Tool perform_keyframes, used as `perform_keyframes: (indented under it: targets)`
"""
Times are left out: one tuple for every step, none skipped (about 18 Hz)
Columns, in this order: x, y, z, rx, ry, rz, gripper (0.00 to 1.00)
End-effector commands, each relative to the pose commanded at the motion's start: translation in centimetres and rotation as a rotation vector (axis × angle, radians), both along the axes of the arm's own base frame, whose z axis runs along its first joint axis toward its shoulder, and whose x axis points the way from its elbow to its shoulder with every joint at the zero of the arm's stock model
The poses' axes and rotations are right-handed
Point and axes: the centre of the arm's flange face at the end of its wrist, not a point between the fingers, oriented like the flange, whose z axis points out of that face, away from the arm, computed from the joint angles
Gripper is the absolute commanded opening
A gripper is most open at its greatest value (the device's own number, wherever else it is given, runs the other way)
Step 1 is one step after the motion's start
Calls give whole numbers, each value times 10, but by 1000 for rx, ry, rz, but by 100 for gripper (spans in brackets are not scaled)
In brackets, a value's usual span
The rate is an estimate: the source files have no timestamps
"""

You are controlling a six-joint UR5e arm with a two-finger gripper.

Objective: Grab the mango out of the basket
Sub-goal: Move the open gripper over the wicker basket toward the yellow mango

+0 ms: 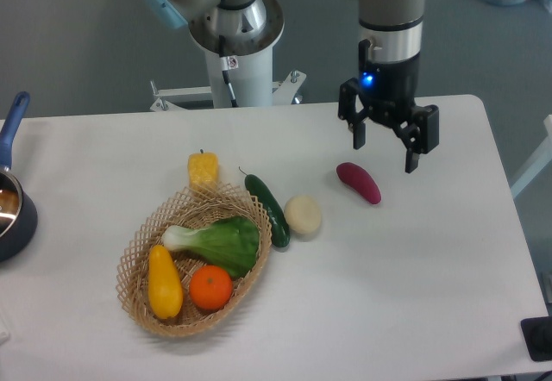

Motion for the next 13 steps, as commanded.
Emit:
perform_keyframes:
  targets:
    - [4, 8, -2, 6, -10, 4, 100]
    - [12, 20, -4, 13, -25, 5, 100]
    - [15, 30, -10, 18, -49, 20, 100]
    - [16, 33, -13, 23, -64, 43, 100]
    - [18, 39, -19, 22, -80, 46, 100]
    - [22, 50, -27, 15, -92, 29, 100]
    - [26, 59, -32, 10, -96, 18, 100]
    - [28, 66, -35, 12, -94, 32, 100]
    - [28, 70, -37, 6, -98, 82, 100]
    - [33, 80, -41, -6, -105, 133, 100]
    - [46, 101, -45, -20, -105, 151, 100]
    - [57, 115, -48, -34, -100, 174, 100]
    - [65, 122, -52, -38, -108, 198, 100]
